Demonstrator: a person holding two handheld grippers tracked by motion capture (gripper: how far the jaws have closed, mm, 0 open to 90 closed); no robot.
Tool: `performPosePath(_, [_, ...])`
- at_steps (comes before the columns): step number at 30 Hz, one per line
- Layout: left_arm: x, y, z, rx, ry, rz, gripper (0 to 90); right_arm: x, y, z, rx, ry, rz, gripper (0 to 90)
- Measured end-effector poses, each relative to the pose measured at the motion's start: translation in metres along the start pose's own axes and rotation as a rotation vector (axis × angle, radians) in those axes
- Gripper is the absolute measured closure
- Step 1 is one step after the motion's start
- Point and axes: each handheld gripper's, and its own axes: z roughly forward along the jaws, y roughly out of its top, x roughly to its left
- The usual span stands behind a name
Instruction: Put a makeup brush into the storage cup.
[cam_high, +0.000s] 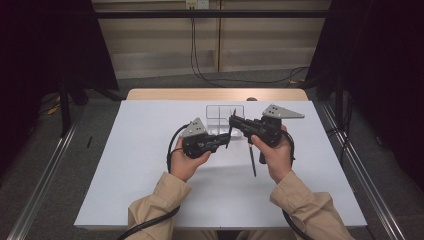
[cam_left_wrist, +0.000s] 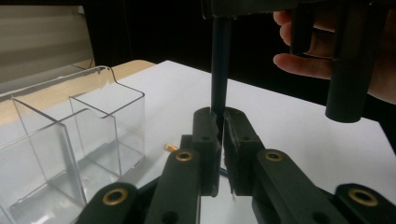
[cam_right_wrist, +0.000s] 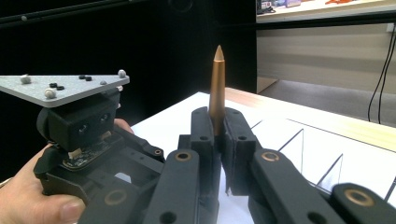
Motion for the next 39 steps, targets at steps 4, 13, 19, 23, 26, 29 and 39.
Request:
performPosePath(4, [0.000, 0.000, -0.002, -0.009, -0.003, 0.005, 75.3, 0.001, 0.002, -0.001, -0.002, 0.000, -0.010, 84.5])
performPosePath(13, [0.000, 0.002, -0.011, -0.024, -0.005, 0.007, 52.0, 0.000, 0.003, -0.001, 0.001, -0.005, -0.019, 84.5])
performPosePath(19, [0.004, 0.002, -0.024, -0.039, 0.003, -0.008, 41.0, -0.001, 0.003, -0.002, 0.005, -0.017, -0.031, 84.5])
performPosePath(23, [0.004, 0.001, -0.032, -0.031, 0.011, -0.003, 34.0, -0.001, 0.004, -0.002, 0.005, -0.018, -0.033, 84.5])
performPosePath(26, [0.003, 0.000, -0.038, -0.027, 0.002, 0.002, 30.9, -0.002, 0.004, -0.002, 0.007, -0.019, -0.034, 84.4])
performPosePath(29, [0.001, 0.000, -0.043, -0.031, -0.005, 0.003, 28.5, -0.003, 0.004, -0.002, 0.005, -0.021, -0.037, 84.4])
performPosePath(39, [0.002, -0.001, -0.053, -0.030, -0.017, -0.008, 11.7, -0.006, 0.003, -0.003, 0.011, -0.025, -0.038, 84.4])
